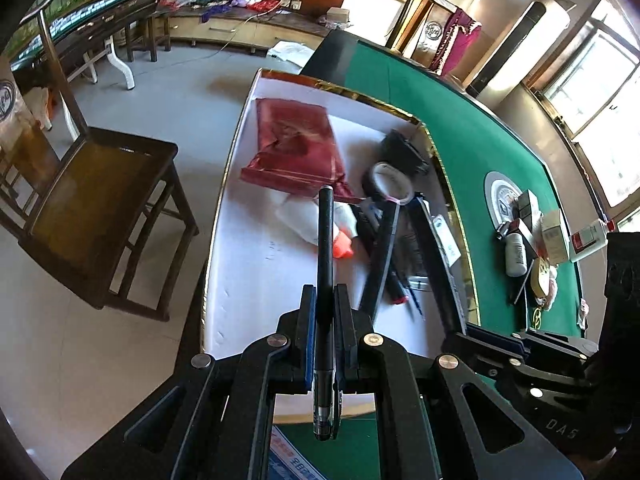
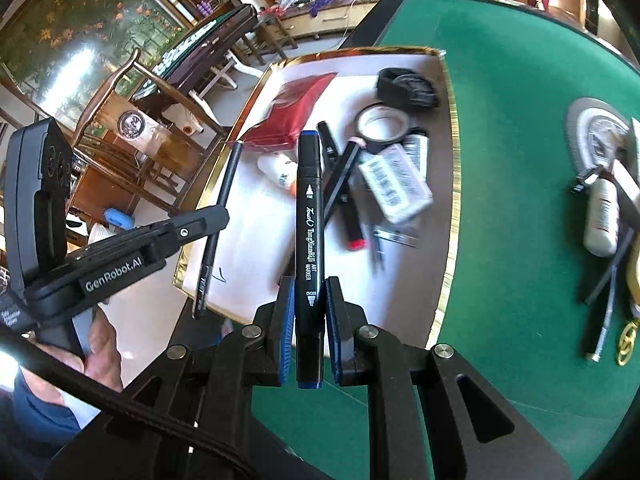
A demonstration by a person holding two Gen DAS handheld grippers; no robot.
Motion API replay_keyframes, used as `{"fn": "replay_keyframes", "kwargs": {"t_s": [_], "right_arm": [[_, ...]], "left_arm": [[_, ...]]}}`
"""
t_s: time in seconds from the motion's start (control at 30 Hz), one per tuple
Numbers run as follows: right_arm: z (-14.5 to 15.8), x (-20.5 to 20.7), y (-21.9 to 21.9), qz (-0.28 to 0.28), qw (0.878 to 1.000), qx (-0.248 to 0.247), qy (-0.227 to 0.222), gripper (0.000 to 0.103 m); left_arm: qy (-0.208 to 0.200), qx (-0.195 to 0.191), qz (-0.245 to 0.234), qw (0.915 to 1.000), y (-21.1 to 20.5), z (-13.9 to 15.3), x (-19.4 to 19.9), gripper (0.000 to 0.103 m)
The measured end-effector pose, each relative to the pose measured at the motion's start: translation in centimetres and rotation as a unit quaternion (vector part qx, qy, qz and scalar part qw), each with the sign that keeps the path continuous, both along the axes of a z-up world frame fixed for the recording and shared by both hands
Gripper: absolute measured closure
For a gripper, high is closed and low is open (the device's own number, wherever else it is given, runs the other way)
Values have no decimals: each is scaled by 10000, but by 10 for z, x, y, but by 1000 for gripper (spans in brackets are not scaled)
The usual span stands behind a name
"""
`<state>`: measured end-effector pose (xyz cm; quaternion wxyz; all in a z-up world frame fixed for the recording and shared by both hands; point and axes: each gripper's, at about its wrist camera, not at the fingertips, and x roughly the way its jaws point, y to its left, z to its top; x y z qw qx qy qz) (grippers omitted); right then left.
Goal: Organize objects
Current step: 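Carry the black pen and marker over the white tray with both tools, then lower the pen and marker into the tray and open both tools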
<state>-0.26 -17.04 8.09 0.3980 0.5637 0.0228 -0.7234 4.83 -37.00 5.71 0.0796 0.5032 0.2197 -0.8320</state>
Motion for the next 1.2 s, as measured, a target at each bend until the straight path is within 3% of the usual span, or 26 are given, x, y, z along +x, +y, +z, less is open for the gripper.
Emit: {"fn": "replay_keyframes", "kwargs": {"t_s": [0.3, 0.77, 1.2], "right_arm": [[-23, -6, -27, -75, 9994, 133, -325, 90], [-37, 1, -53, 134, 9987, 246, -418, 90], [-45, 7, -52, 206, 9973, 197, -669, 87]], "left_arm": [[-147, 66, -17, 9999, -15, -15, -6, 97], [-346, 124, -108, 9993, -19, -37, -10, 97], [-409, 210, 7, 9989, -21, -35, -3, 96]]}}
